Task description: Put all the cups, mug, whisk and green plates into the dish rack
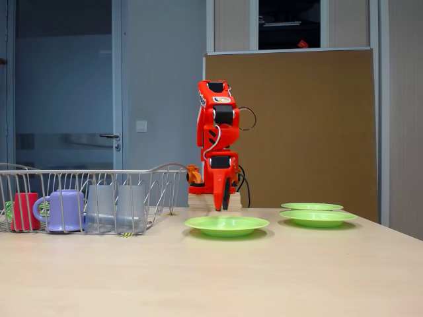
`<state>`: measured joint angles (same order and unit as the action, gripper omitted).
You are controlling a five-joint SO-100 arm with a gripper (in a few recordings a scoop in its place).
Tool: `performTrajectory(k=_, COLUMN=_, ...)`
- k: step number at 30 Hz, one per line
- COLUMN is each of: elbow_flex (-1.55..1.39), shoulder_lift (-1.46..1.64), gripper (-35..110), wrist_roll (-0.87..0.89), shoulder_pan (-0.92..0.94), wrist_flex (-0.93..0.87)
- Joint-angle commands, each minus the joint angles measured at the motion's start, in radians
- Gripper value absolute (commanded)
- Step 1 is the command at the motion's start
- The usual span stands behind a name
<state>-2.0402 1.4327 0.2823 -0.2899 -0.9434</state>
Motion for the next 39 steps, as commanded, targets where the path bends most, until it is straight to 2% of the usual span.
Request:
performTrajectory(k=1, elbow_flex=0.005, shoulder_lift=-0.037, gripper=33, wrist_roll=0.018, shoulder_pan=-0.026, wrist_flex=0.054)
performTrajectory(k=7, elbow_flex=0.023, shoulder_lift=-0.137, gripper=32, wrist_roll=0.028, shoulder_pan=-0.038, wrist_flex=0.153)
performTrajectory(k=11, elbow_flex=0.04, shoulder_lift=-0.19, gripper=25, wrist_roll=0.04, shoulder_pan=-0.037, wrist_flex=0.204)
performTrajectory(k=21, elbow_flex=0.13, shoulder_lift=-0.272, gripper=2, wrist_roll=0.097, shoulder_pan=-0.012, wrist_flex=0.192)
performTrajectory(k=25, elbow_flex=0.17, shoulder_lift=-0.281, gripper=0, wrist_roll=0.098, shoulder_pan=-0.012, wrist_flex=0.167)
performTrajectory(k=30, elbow_flex=0.308, shoulder_lift=-0.272, gripper=0, wrist_roll=0.049, shoulder_pan=-0.029, wrist_flex=0.038)
performTrajectory(k=36, elbow_flex=0.653, shoulder_lift=-0.282, gripper=0, wrist_roll=0.006, shoulder_pan=-0.058, wrist_flex=-0.311)
performTrajectory(k=39, elbow_flex=0.796, shoulder_lift=-0.299, gripper=0, wrist_roll=-0.012, shoulder_pan=-0.066, wrist_flex=-0.423)
